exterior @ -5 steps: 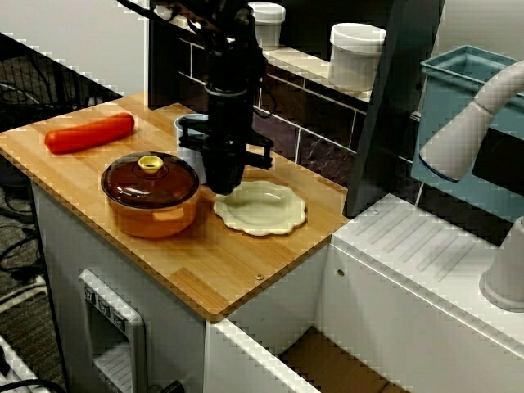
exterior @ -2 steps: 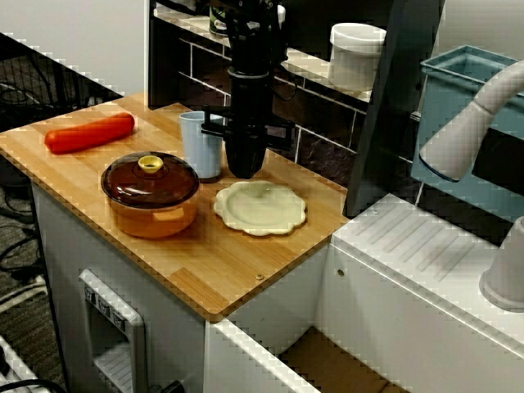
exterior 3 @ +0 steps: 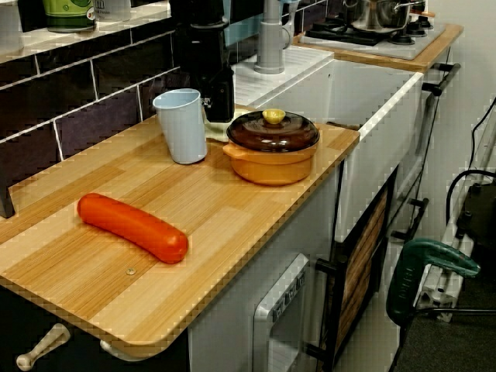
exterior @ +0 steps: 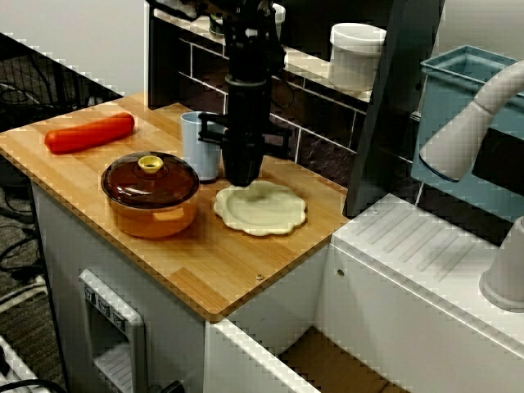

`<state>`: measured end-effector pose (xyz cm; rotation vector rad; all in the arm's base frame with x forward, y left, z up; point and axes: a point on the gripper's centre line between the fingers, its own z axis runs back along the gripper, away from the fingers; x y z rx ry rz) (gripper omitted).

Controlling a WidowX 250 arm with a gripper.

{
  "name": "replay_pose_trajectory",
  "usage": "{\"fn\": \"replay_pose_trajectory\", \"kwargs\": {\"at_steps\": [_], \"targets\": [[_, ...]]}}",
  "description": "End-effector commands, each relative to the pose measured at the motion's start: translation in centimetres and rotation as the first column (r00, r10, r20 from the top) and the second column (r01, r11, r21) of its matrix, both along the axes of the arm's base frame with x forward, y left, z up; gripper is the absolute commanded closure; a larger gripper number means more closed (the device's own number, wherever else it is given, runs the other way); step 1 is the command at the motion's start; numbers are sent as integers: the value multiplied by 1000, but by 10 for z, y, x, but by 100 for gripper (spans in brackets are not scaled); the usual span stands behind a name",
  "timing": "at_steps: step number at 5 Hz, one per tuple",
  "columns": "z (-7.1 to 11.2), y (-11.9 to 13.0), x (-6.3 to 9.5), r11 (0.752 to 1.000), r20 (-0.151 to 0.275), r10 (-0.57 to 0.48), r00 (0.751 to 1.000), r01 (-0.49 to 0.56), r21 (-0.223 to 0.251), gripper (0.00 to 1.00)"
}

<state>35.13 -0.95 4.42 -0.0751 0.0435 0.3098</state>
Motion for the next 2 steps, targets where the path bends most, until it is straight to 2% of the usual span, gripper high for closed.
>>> {"fn": "replay_pose_trajectory", "kwargs": {"at_steps": [1, 2], "targets": [[22, -7, -3, 999, 67, -36, 997, 37, -6, 100], [27, -19, -10, 997, 83, -80, 993, 80, -2, 100]]}}
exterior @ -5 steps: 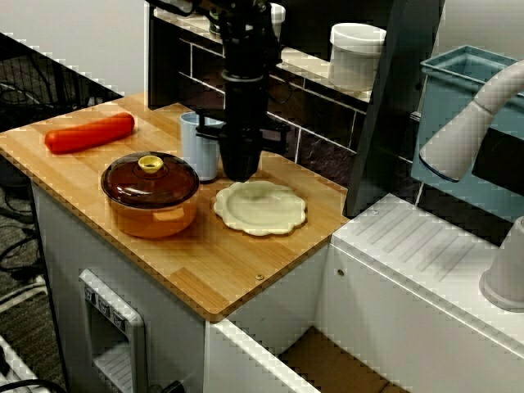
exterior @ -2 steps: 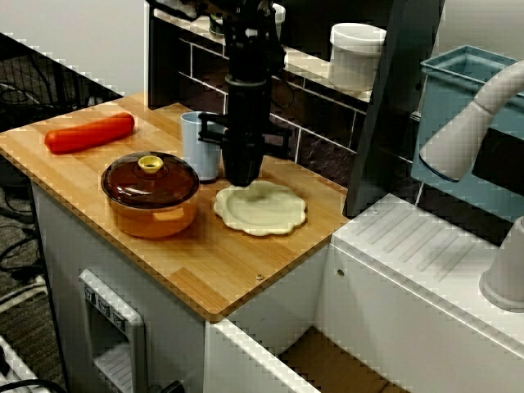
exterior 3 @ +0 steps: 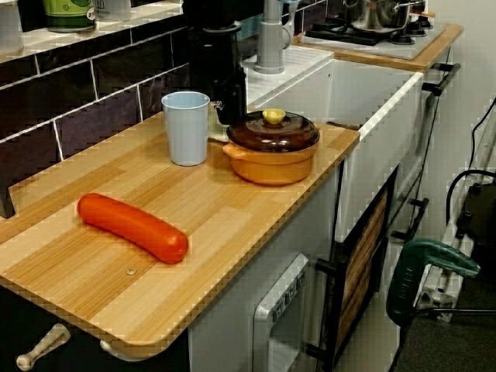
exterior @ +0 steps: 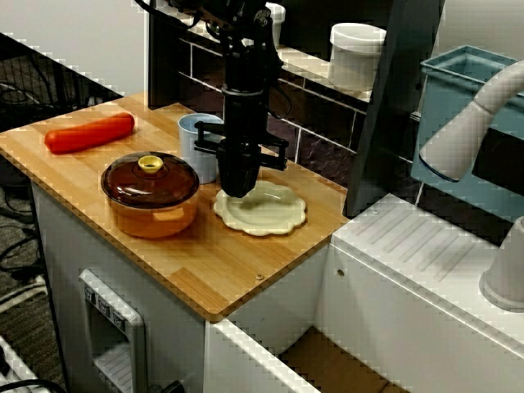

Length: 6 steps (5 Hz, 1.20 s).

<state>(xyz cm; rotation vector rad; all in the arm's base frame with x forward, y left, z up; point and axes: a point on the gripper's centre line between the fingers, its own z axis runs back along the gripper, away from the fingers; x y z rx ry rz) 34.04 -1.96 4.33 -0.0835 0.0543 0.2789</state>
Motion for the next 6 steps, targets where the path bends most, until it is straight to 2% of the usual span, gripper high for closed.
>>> {"fn": "replay_pose_trajectory", "kwargs": {"at_steps": [1, 3, 5, 6], "targets": [[31, -9, 0, 997, 115, -76, 991, 73, 24, 100], [35, -14, 3, 980, 146, -183, 972, 170, 99, 100], [39, -24, 6, 969, 186, -207, 961, 174, 178, 100], [41, -23, 9, 967, 199, -211, 957, 174, 188, 100]]}}
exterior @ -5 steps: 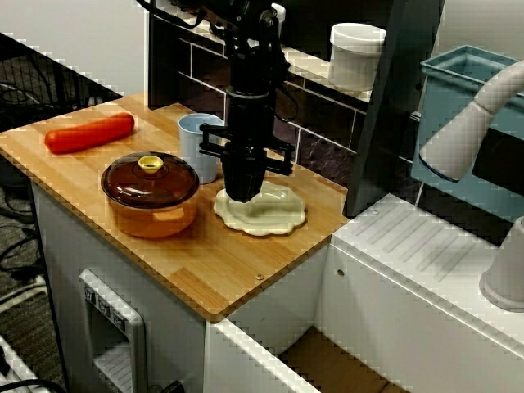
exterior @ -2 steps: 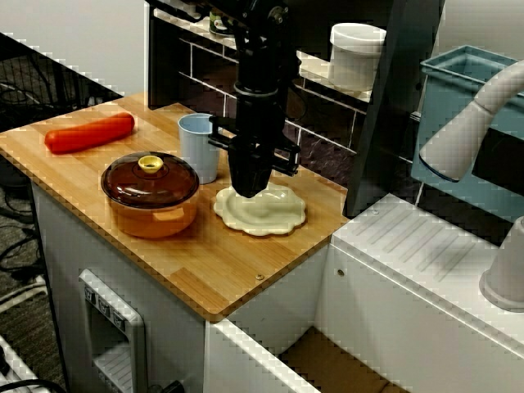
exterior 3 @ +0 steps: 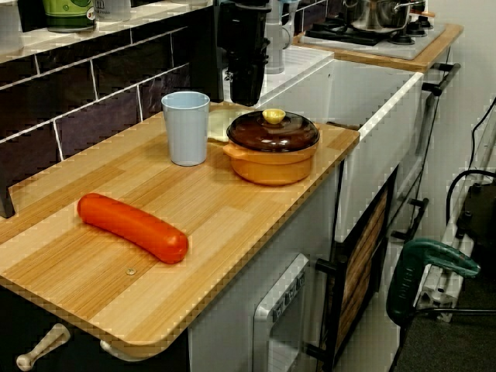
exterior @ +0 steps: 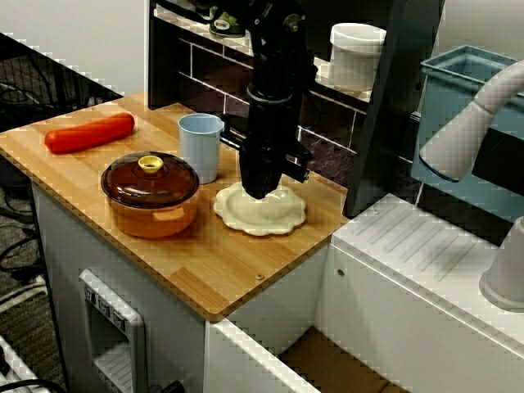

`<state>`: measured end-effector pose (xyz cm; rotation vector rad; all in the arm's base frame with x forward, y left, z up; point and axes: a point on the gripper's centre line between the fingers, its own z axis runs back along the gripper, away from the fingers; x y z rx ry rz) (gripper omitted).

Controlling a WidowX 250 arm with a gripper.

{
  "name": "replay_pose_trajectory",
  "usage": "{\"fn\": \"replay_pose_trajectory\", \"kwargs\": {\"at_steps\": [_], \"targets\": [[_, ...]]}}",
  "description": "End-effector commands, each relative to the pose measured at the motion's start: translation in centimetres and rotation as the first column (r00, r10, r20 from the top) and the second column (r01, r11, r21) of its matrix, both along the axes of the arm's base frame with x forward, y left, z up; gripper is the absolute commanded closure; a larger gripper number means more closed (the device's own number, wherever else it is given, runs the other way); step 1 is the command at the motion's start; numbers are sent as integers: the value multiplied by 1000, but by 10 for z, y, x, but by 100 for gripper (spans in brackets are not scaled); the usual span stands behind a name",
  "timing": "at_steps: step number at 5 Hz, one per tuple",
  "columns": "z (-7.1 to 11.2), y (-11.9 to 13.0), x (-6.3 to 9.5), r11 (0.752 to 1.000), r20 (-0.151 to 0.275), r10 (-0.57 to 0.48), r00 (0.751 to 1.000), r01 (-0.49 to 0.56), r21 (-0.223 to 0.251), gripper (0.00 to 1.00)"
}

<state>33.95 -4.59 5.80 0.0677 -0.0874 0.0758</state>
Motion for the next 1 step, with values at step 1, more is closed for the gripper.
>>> {"fn": "replay_pose_trajectory", "kwargs": {"at_steps": [1], "targets": [[25, 4, 14, 1000, 127, -13, 992, 9, 28, 100]]}}
